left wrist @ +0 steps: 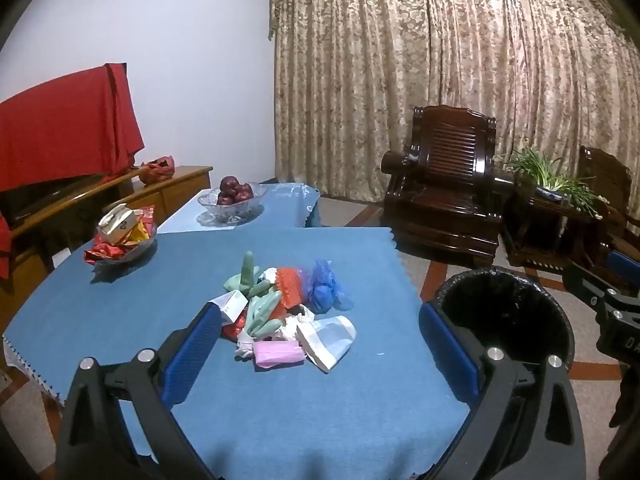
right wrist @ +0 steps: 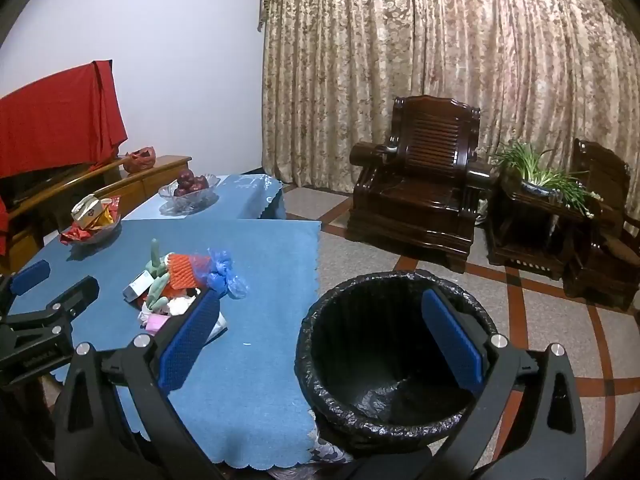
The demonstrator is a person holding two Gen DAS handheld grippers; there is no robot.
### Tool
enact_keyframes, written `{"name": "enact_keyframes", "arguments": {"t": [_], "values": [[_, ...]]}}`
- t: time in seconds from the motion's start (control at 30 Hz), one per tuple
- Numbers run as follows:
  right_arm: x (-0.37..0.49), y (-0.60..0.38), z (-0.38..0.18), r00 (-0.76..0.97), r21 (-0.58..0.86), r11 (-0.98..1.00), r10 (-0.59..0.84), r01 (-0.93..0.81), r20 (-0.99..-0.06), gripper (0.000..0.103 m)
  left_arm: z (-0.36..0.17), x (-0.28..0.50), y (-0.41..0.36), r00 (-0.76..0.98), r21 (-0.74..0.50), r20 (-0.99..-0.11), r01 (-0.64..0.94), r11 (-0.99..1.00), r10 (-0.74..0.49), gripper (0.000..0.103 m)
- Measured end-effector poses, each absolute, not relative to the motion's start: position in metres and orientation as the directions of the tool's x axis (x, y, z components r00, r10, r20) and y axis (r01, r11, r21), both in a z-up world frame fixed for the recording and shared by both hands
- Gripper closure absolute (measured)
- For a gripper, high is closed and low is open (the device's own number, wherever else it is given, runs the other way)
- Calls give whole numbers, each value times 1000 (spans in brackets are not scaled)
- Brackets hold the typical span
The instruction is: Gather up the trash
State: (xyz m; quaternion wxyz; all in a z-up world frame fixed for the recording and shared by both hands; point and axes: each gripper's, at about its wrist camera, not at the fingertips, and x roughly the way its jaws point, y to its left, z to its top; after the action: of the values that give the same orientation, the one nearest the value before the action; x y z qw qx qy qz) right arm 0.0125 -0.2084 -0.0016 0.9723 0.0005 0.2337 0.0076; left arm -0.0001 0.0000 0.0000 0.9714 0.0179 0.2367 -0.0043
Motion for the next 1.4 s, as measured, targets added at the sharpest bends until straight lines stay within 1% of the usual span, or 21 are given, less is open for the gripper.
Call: {"name": "enact_keyframes", "arguments": {"t": [1.4], "values": [[13,-212,0,890,3,1000,10,-9,-455,5,0,0,0,887,33,-462,17,999,0,6]]}}
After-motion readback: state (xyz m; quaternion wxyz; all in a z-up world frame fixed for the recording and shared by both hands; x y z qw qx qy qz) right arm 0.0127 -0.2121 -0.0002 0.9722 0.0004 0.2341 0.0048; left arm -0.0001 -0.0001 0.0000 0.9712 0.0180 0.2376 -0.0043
